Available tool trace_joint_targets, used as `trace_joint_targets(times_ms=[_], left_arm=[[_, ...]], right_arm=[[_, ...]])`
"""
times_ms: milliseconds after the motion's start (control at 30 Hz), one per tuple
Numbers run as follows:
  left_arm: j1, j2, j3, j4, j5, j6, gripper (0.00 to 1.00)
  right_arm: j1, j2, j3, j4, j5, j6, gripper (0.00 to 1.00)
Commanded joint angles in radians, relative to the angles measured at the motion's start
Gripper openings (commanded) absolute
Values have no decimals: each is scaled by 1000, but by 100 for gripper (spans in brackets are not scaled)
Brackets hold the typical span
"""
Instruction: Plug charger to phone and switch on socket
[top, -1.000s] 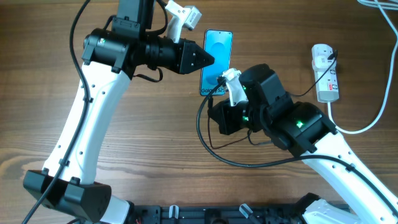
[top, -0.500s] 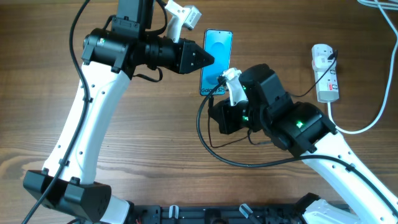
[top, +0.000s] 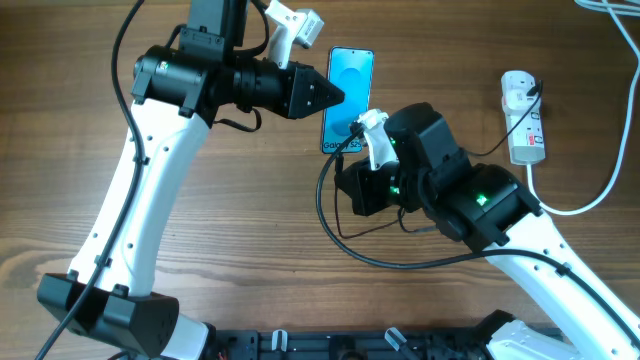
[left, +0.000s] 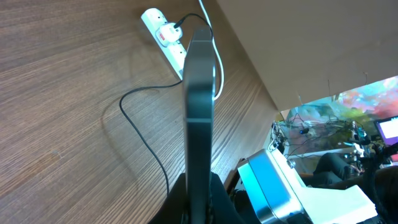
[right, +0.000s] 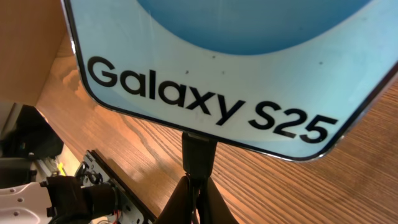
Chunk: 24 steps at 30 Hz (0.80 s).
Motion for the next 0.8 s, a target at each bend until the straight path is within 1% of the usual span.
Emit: trace_joint_targets(times_ms=[0, 767], left_arm=[[-2, -28, 14, 0, 20, 20, 4], [-2, -28, 14, 8, 20, 20, 4]], right_arm=[[3, 8, 10, 3, 2, -17, 4], [3, 8, 10, 3, 3, -21, 4]])
